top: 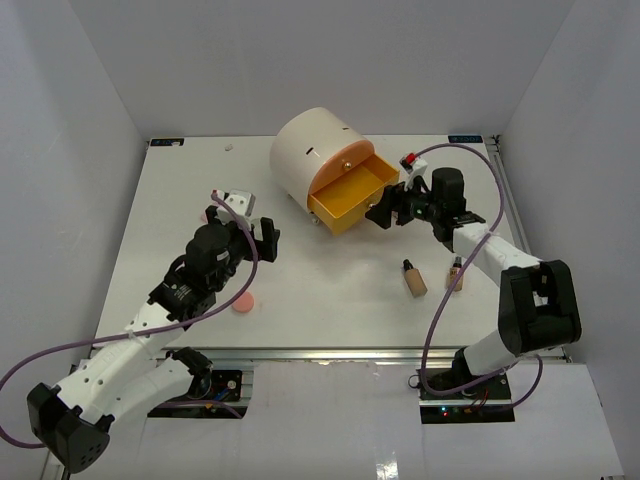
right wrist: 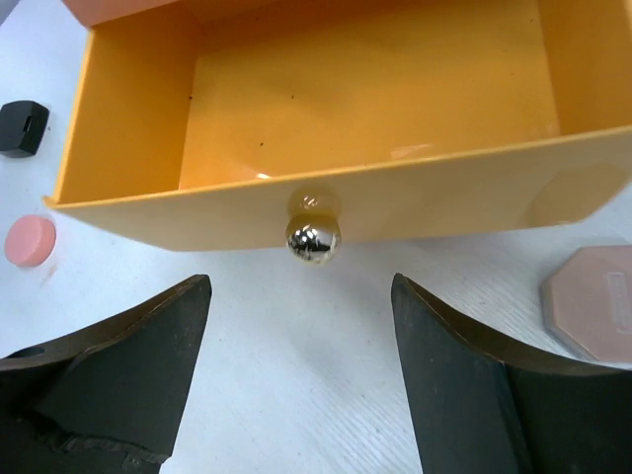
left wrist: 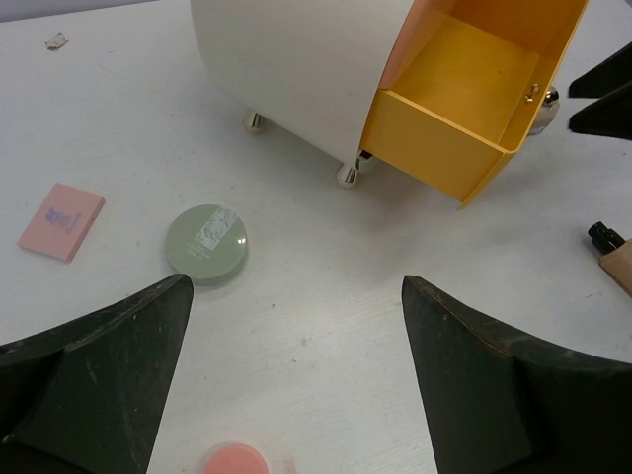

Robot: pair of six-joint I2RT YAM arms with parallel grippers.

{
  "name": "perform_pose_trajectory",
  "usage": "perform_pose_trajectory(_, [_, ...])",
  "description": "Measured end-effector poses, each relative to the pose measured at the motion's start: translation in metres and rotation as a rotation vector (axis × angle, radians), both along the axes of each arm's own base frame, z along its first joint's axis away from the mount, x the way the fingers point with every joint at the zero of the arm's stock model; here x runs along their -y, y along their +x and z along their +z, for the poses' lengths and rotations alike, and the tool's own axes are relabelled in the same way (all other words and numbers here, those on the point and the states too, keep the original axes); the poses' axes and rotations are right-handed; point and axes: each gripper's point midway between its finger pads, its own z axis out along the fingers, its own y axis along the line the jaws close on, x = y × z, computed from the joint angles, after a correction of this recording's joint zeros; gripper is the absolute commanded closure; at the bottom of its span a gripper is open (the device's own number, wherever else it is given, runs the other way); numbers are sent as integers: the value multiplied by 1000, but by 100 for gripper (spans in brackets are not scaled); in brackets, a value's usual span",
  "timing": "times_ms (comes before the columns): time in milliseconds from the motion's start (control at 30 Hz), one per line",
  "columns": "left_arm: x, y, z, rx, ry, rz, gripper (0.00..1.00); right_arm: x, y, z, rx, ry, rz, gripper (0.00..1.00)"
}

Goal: Organize the makeup

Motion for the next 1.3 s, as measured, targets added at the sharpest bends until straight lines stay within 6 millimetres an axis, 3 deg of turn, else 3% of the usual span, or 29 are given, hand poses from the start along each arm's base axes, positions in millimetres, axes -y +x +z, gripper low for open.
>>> perform_pose_trajectory(133, [2, 3, -12, -41, 15, 6, 2, 19, -13, 20, 85, -21, 7, 17])
perform_pose_trajectory(233, [2, 4, -29, -121, 31, 24, 2, 30, -36, 31, 197, -81, 83, 11])
perform_pose_trajectory(400, [4, 0, -60, -292, 26, 67, 2, 25, -89, 42, 350, -133, 302, 10])
perform_pose_trajectory(500, [1, -11, -85, -431, 14, 116, 2, 21, -109, 42, 370, -131, 392, 10])
perform_pose_trajectory(633, [-10, -31, -124, -619, 39, 211, 2, 21, -120, 35, 344, -131, 434, 10])
perform_pose_trajectory(733, [-22, -44, -141, -705, 63, 294, 2, 21, -124, 33, 326, -129, 444, 10])
perform_pose_trajectory(1000, [-53, -54, -166, -812, 82, 496, 2, 23, -132, 51, 402, -144, 438, 10])
perform_pose_trajectory(1300, [-74, -57, -195, -926, 99, 597, 4, 26, -138, 67, 477, -153, 431, 10])
